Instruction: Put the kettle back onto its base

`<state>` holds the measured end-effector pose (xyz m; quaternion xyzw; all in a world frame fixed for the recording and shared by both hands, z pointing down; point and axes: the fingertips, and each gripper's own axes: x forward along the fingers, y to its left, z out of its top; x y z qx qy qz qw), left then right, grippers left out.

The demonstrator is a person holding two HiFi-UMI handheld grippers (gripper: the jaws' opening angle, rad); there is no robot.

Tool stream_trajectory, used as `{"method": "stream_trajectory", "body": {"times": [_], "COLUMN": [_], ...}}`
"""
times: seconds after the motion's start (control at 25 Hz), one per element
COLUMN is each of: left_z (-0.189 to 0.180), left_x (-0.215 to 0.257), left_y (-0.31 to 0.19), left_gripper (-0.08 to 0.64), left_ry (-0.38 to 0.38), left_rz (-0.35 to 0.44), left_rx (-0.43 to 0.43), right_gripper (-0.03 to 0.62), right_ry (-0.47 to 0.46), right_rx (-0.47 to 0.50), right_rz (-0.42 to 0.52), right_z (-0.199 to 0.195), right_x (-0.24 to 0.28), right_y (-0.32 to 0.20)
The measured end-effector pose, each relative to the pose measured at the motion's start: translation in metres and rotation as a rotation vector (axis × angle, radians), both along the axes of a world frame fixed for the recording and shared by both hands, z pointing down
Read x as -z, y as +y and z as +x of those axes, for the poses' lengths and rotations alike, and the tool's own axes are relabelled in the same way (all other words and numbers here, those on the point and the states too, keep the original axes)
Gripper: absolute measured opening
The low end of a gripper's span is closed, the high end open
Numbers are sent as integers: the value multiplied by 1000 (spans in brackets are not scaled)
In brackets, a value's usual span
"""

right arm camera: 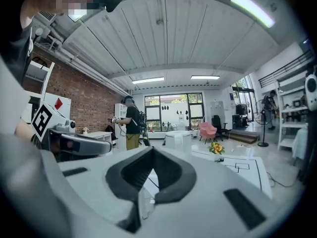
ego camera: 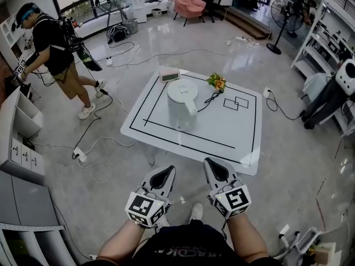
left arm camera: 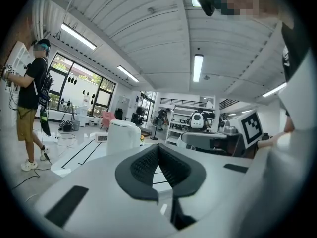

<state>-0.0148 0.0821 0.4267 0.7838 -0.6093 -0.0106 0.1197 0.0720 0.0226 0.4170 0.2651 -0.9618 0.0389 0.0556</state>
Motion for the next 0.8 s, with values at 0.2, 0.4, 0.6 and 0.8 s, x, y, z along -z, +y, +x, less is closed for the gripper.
{"method": "stream_trajectory", "body": {"times": [0.2, 0.4, 0.6, 0.8], "left_z": [3, 4, 3, -1], "left_x": [3, 3, 3, 2], "left_y": [-2, -7, -10, -9], "left_gripper": [5, 5, 5, 5], "left_ry": [-3, -5, -4, 2], "left_rz": [2, 0, 0, -2], "left_rx": [-23, -28, -26, -16], "right_gripper": [2, 2, 2, 2], "right_ry": [19, 10, 19, 30], "right_rx": [-23, -29, -23, -19], "right_rz": [0, -12, -20, -16], "right_z": [3, 4, 1, -3], "right_x": [-1, -3, -6, -6], "right_y": [-1, -7, -11, -10]}}
